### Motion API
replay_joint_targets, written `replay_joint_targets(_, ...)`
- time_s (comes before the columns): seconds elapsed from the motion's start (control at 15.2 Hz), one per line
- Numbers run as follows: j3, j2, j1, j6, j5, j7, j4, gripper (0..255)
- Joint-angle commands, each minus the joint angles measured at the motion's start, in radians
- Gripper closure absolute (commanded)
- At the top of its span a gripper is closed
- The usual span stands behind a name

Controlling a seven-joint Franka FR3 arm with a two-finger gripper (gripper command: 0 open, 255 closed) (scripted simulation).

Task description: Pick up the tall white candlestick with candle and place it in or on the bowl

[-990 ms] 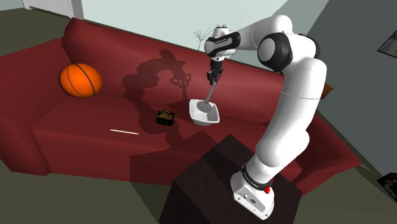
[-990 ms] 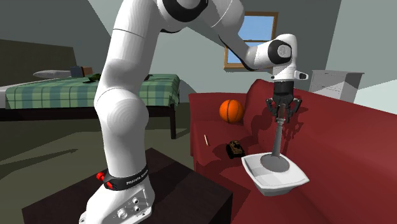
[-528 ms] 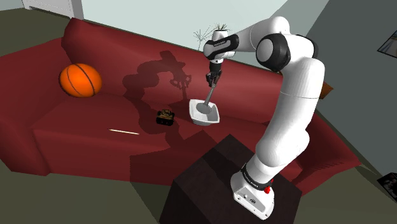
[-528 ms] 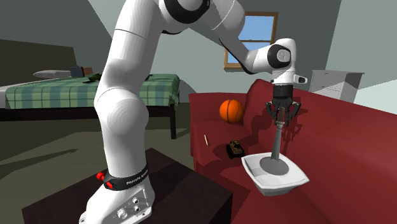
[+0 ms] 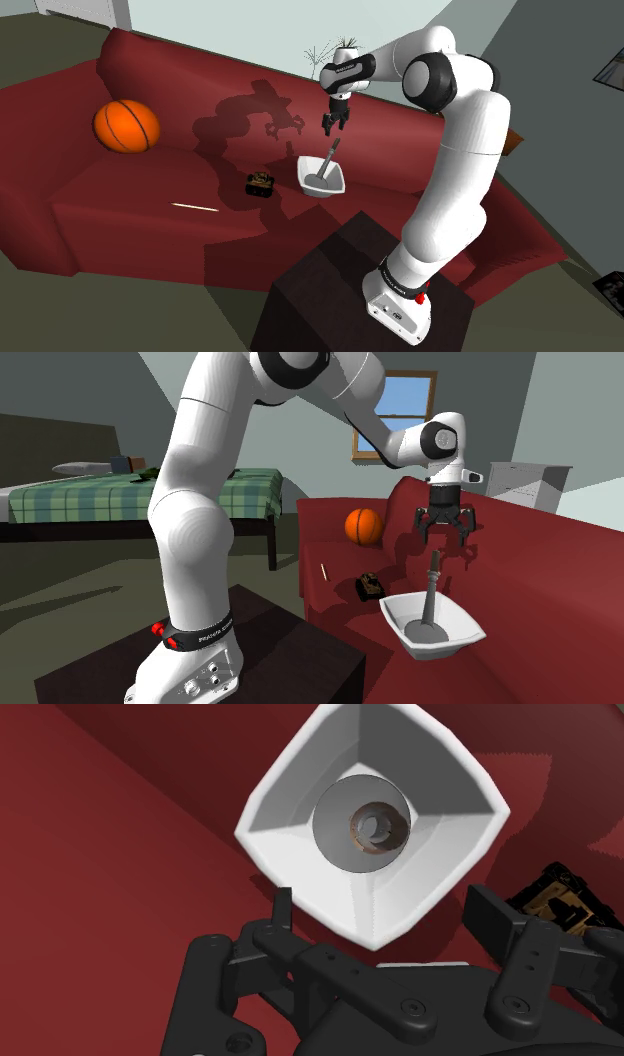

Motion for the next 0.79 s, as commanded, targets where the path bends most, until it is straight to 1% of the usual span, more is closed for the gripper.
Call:
replay_joint_targets(0.0, 0.000, -0.011, 0.003, -0.030, -0.001, 0.000, 0.019, 0)
replay_joint_targets(0.2, 0.002, -0.034, 0.012, -0.116, -0.002, 0.001, 0.081, 0)
replay_joint_targets(0.73, 0.002, -0.034, 0.012, -0.116, -0.002, 0.001, 0.081, 0)
